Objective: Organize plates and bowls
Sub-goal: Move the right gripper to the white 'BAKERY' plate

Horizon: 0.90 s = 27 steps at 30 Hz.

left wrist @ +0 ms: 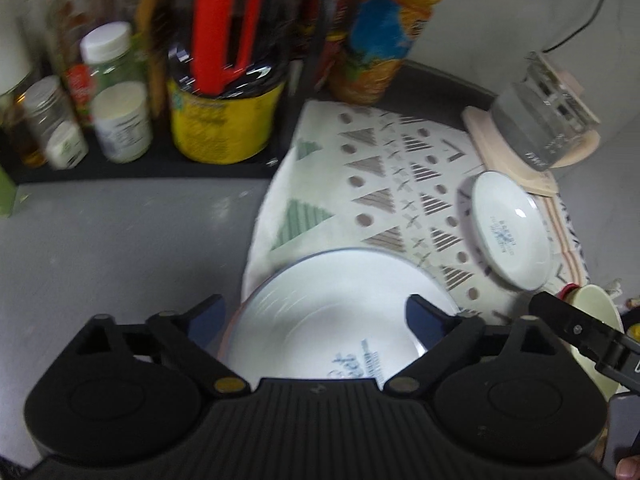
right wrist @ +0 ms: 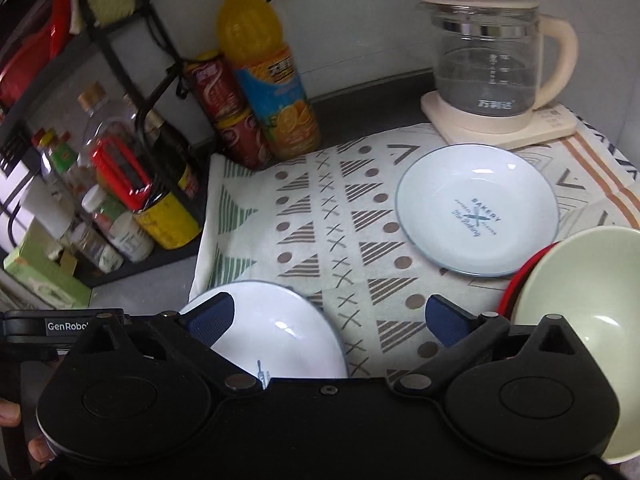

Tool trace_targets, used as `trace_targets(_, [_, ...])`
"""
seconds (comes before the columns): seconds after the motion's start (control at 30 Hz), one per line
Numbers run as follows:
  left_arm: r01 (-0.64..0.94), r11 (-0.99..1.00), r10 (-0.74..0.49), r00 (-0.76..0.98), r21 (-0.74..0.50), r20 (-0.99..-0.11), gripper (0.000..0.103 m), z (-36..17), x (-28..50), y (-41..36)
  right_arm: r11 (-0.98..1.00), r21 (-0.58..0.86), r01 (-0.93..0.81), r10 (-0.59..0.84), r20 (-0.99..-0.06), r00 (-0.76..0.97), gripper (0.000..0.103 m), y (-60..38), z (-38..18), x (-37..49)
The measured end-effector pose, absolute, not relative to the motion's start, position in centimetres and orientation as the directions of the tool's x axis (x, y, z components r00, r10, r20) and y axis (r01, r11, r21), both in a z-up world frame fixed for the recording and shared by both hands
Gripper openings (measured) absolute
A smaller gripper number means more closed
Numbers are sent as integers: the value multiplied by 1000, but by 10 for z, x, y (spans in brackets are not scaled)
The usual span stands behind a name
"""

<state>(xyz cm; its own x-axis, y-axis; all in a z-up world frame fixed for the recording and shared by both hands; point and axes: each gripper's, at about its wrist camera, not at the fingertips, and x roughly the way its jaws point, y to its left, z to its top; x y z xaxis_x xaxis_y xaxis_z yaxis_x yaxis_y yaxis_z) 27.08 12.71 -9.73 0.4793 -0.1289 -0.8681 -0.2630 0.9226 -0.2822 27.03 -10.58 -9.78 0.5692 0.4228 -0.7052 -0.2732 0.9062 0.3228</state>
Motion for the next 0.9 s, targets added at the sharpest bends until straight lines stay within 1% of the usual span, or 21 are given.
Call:
trace_targets(0.03, [-250,925,-137,483,-287,-865,103,-95,274,125,909,327,-260,418,-705,573,103,-108,-96,271])
trace_targets(0.13, [-212,927,-171,497,-310,-851,103,-89,284,120,915,327,-235,401,-695,596,103,-113,-90,272])
trace_targets(0.2, [-185,936,-172,503,-301,-847,103,-85,291,113,919,330,-217,391,-693,606,103,-117,-87,275])
trace_targets(0.33, [-139,937,-209,516,-321,-831,103,-77,302,103,930,330,-164,357,-701,617,103,-129,-82,280])
trace_targets(0.63, [-111,933,-240,519,-342,-821,103,-69,322,79,947,302,-113,301,-701,647,103,-152,-70,286])
trace_targets(0.9, [-137,937,-212,507,-321,-836,103,-75,338,60,945,309,-104,299,-698,651,103,-170,-63,305])
